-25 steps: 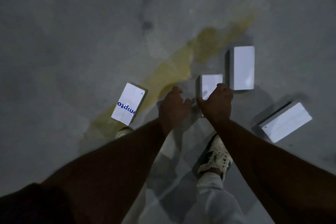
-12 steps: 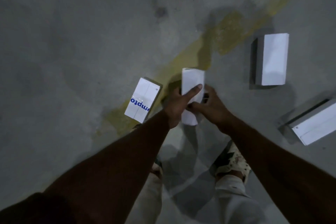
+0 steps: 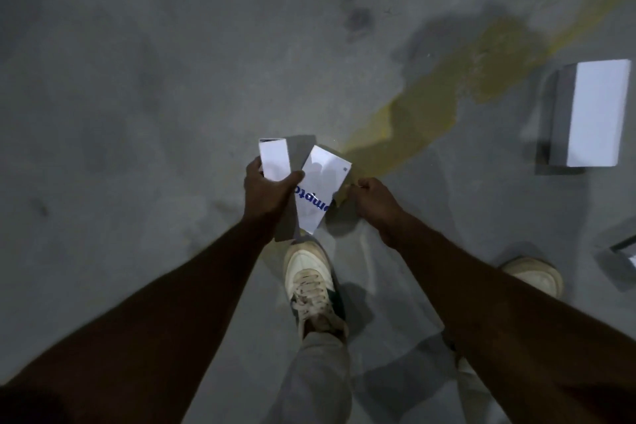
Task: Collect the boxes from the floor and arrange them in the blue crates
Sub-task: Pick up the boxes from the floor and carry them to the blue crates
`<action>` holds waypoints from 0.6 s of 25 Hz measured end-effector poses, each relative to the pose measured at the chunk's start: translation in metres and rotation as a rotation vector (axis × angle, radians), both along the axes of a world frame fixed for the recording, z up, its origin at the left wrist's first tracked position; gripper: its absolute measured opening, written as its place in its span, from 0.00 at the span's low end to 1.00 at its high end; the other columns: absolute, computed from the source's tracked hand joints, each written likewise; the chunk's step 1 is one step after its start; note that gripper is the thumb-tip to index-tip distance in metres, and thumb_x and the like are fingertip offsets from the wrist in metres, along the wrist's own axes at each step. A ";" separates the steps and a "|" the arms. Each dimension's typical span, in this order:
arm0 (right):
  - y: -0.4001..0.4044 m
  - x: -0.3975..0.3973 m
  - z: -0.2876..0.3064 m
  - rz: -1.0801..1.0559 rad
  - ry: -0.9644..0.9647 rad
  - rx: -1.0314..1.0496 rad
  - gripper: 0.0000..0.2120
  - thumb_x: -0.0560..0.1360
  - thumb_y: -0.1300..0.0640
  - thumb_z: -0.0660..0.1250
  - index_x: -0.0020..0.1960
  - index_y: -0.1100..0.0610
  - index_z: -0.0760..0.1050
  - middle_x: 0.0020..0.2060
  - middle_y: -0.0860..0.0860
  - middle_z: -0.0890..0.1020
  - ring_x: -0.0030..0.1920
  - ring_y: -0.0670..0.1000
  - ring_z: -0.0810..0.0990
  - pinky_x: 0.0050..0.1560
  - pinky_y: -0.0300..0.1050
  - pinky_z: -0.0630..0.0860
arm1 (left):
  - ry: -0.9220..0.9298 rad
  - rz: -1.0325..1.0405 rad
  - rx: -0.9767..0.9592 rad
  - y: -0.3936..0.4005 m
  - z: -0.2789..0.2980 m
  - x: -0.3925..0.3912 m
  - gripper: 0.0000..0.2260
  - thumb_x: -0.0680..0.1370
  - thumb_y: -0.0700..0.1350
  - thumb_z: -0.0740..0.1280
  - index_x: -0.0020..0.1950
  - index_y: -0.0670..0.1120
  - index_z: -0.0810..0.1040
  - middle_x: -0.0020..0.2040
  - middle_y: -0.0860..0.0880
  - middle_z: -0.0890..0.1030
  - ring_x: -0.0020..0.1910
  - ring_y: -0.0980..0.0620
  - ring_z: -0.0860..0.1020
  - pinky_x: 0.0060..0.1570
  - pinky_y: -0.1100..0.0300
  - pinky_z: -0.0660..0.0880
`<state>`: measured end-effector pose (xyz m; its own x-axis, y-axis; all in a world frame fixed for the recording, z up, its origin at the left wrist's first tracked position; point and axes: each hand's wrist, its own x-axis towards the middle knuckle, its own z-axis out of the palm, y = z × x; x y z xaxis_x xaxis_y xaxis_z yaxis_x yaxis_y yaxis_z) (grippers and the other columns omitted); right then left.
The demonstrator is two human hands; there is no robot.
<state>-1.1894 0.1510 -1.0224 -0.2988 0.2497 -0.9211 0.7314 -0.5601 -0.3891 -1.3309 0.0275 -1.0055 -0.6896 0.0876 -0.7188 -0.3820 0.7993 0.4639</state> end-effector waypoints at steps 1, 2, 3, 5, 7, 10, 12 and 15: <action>-0.006 -0.007 -0.006 -0.003 0.026 -0.035 0.07 0.79 0.59 0.64 0.55 0.61 0.77 0.51 0.54 0.81 0.47 0.52 0.81 0.43 0.45 0.77 | -0.019 -0.076 -0.055 -0.006 -0.009 -0.005 0.45 0.58 0.63 0.81 0.70 0.51 0.67 0.62 0.46 0.77 0.58 0.45 0.79 0.55 0.46 0.81; -0.012 -0.014 -0.008 -0.026 0.053 -0.082 0.06 0.80 0.61 0.62 0.56 0.59 0.76 0.50 0.54 0.81 0.44 0.50 0.80 0.38 0.40 0.75 | -0.048 -0.182 -0.109 -0.014 -0.025 -0.007 0.49 0.54 0.69 0.80 0.69 0.55 0.68 0.63 0.48 0.77 0.60 0.46 0.78 0.56 0.45 0.80; -0.018 -0.020 -0.012 -0.067 0.077 -0.124 0.08 0.80 0.62 0.62 0.58 0.58 0.74 0.51 0.55 0.81 0.42 0.47 0.79 0.36 0.37 0.73 | -0.078 -0.284 -0.144 -0.022 -0.041 -0.007 0.51 0.51 0.72 0.79 0.69 0.56 0.69 0.63 0.50 0.77 0.62 0.46 0.78 0.57 0.45 0.80; -0.027 -0.027 -0.018 -0.172 0.092 -0.169 0.13 0.80 0.63 0.62 0.64 0.58 0.70 0.54 0.56 0.80 0.44 0.48 0.79 0.37 0.38 0.74 | -0.155 -0.338 -0.095 -0.021 -0.044 -0.001 0.50 0.53 0.71 0.80 0.70 0.55 0.70 0.64 0.52 0.78 0.63 0.49 0.77 0.59 0.48 0.79; -0.031 -0.029 -0.020 -0.277 0.098 -0.200 0.18 0.78 0.59 0.64 0.67 0.56 0.67 0.56 0.56 0.80 0.50 0.52 0.81 0.42 0.45 0.77 | -0.235 -0.234 0.059 -0.010 -0.036 0.008 0.41 0.63 0.61 0.81 0.72 0.52 0.70 0.63 0.51 0.80 0.61 0.50 0.79 0.60 0.50 0.79; -0.020 -0.016 -0.011 -0.318 0.108 -0.093 0.22 0.76 0.46 0.67 0.66 0.52 0.69 0.58 0.54 0.80 0.55 0.55 0.81 0.55 0.56 0.80 | -0.343 -0.145 0.179 0.011 -0.029 0.024 0.33 0.68 0.59 0.77 0.70 0.52 0.71 0.60 0.50 0.82 0.59 0.48 0.81 0.58 0.48 0.80; -0.007 0.004 0.003 -0.341 0.105 -0.016 0.21 0.77 0.42 0.66 0.64 0.53 0.70 0.57 0.52 0.80 0.54 0.54 0.81 0.54 0.54 0.81 | -0.415 -0.121 0.202 0.029 -0.018 0.038 0.36 0.65 0.62 0.76 0.69 0.50 0.72 0.59 0.46 0.82 0.58 0.45 0.82 0.58 0.45 0.80; 0.018 0.038 0.024 -0.408 0.086 0.020 0.22 0.78 0.40 0.64 0.62 0.55 0.70 0.55 0.53 0.80 0.54 0.54 0.81 0.52 0.53 0.80 | -0.546 -0.143 0.263 0.068 0.002 0.065 0.32 0.68 0.60 0.77 0.67 0.48 0.76 0.58 0.45 0.84 0.56 0.43 0.83 0.58 0.45 0.80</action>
